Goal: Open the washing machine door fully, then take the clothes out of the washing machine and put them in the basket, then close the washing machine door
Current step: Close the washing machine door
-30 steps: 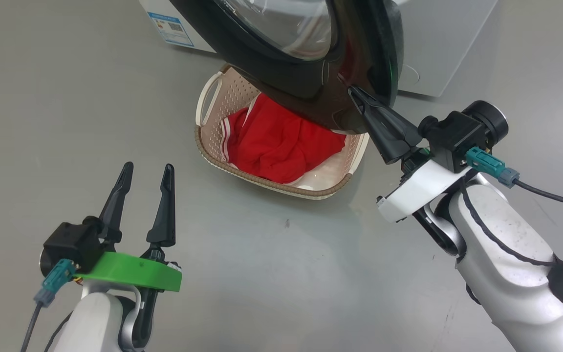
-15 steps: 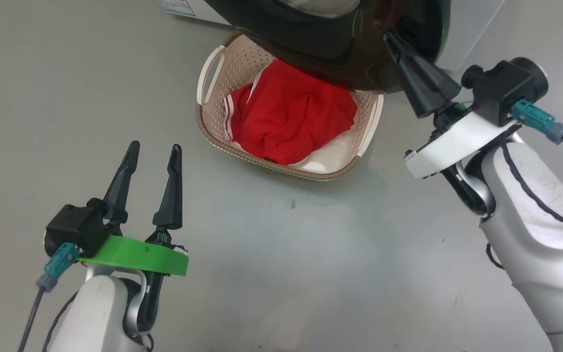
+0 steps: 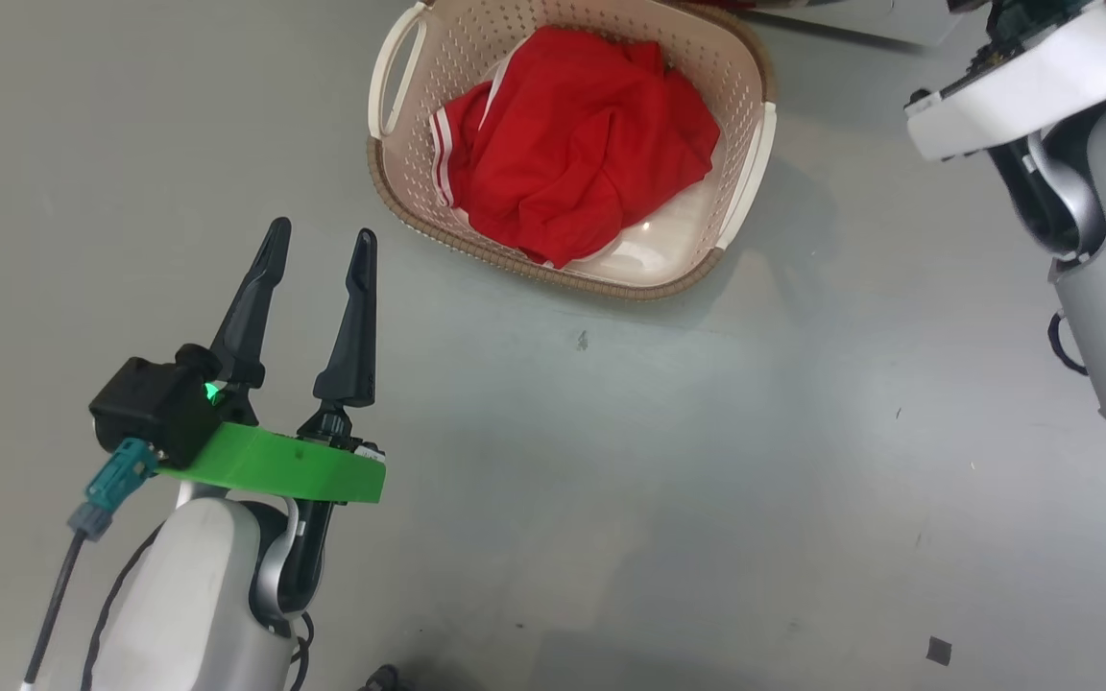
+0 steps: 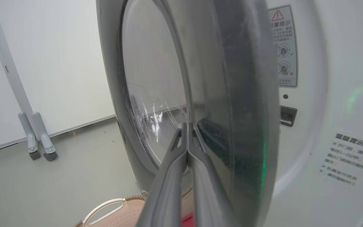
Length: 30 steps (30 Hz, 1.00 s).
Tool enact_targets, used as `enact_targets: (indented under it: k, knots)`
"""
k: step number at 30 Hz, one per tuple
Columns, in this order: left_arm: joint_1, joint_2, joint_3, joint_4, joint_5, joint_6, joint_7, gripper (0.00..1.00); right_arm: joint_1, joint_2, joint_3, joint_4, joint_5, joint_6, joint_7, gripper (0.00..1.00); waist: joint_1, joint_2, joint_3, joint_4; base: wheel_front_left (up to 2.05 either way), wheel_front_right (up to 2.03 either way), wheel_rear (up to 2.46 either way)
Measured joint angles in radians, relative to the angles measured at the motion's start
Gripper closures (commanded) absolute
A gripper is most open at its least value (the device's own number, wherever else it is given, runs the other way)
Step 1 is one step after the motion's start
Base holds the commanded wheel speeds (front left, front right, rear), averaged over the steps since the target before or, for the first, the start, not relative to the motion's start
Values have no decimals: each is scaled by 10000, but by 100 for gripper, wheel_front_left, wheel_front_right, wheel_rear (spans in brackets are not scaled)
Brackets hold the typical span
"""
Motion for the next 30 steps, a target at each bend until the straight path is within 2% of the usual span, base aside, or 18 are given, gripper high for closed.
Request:
enact_targets:
  k: [6, 14, 25, 30]
  knots:
    - [-208, -13, -153, 2, -6, 0, 0, 0, -825, -111, 21, 109, -38, 2, 88, 100, 0, 0, 434, 27, 0, 0, 0]
    - [-504, -69, -245, 36, -104, -2, 0, 0, -1656, -573, -399, 895, -222, 0, 174, 100, 0, 0, 849, 225, 0, 0, 0]
    - [-611, -107, -288, 105, -336, -2, 0, 0, -2524, -566, -416, 1499, -332, 2, 280, 100, 0, 0, 1105, 390, 0, 0, 0]
    - [-633, -123, -316, 142, -349, -2, 0, 0, -2666, -347, -583, 1705, -263, -2, 186, 100, 0, 0, 1174, 437, 0, 0, 0]
